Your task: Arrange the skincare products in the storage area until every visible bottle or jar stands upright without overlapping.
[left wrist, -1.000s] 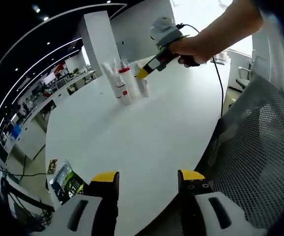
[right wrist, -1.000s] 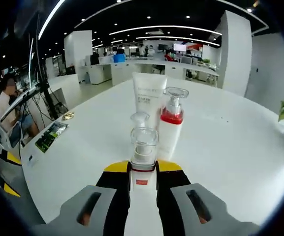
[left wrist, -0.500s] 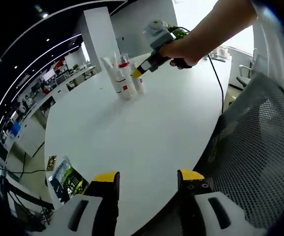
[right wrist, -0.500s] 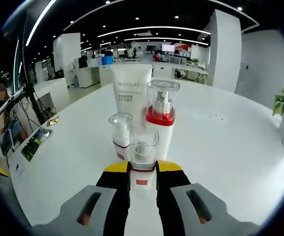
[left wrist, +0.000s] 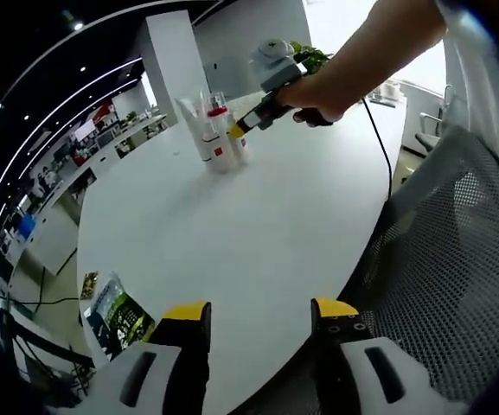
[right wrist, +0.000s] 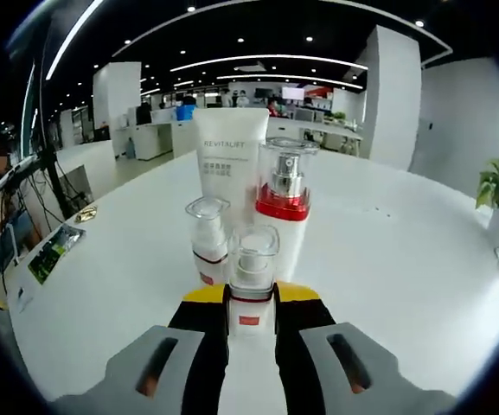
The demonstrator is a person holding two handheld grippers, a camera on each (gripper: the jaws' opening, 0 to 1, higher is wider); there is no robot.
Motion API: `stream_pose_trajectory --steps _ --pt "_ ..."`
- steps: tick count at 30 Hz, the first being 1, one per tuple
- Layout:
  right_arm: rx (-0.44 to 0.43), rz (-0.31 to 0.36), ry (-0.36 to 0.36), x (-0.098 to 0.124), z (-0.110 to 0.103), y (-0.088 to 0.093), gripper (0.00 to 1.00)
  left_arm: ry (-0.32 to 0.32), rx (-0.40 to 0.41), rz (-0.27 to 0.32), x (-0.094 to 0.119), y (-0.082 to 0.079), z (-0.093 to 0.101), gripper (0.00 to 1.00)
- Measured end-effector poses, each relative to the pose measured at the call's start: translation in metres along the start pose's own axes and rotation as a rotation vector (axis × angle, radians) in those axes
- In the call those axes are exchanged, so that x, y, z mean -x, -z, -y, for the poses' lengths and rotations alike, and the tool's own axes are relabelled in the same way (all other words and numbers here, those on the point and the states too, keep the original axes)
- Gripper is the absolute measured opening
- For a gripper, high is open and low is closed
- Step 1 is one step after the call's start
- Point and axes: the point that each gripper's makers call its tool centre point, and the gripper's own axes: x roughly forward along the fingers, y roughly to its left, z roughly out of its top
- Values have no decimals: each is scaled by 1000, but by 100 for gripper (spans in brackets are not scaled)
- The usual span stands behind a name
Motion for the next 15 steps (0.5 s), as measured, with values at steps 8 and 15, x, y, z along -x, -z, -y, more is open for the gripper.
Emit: stream_pose_trajectory --steps 8,15 --pt "-89 2 85 0 6 -3 18 -5 -9 -20 -1 4 -1 46" --pt "-98 -10 101 -9 7 -4 18 -5 -5 -17 0 3 -1 46"
